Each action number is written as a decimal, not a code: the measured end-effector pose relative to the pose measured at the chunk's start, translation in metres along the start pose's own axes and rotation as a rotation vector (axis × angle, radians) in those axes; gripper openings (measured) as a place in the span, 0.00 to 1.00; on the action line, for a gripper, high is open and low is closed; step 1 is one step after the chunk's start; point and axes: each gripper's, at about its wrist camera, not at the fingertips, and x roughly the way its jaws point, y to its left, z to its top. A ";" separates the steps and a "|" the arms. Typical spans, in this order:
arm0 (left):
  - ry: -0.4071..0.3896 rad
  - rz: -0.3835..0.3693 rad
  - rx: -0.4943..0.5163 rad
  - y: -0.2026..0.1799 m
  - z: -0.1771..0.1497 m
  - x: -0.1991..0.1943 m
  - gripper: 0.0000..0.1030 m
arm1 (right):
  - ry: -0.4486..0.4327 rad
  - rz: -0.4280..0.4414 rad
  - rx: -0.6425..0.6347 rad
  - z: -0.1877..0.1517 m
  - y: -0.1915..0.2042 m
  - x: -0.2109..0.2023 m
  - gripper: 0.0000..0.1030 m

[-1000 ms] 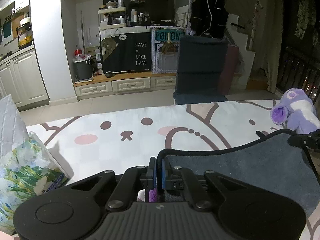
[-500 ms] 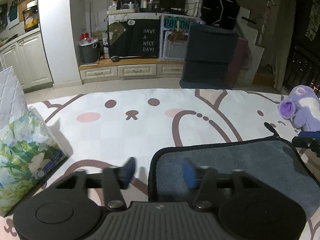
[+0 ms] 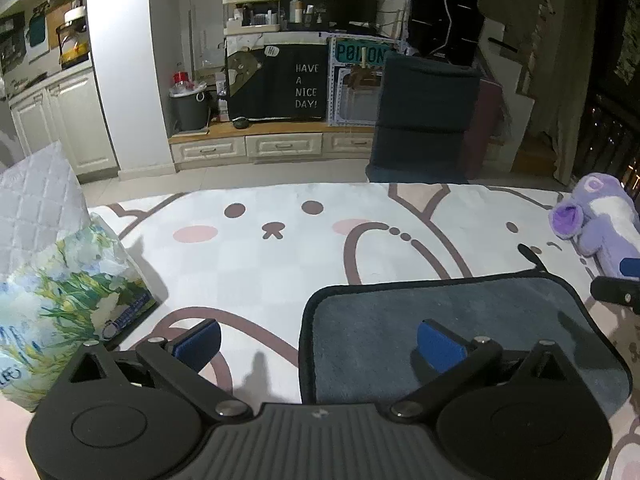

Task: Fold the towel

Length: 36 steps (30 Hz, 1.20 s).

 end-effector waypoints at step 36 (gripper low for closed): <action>-0.087 0.039 -0.020 -0.037 -0.015 -0.168 1.00 | -0.055 -0.037 0.051 -0.019 0.037 -0.167 1.00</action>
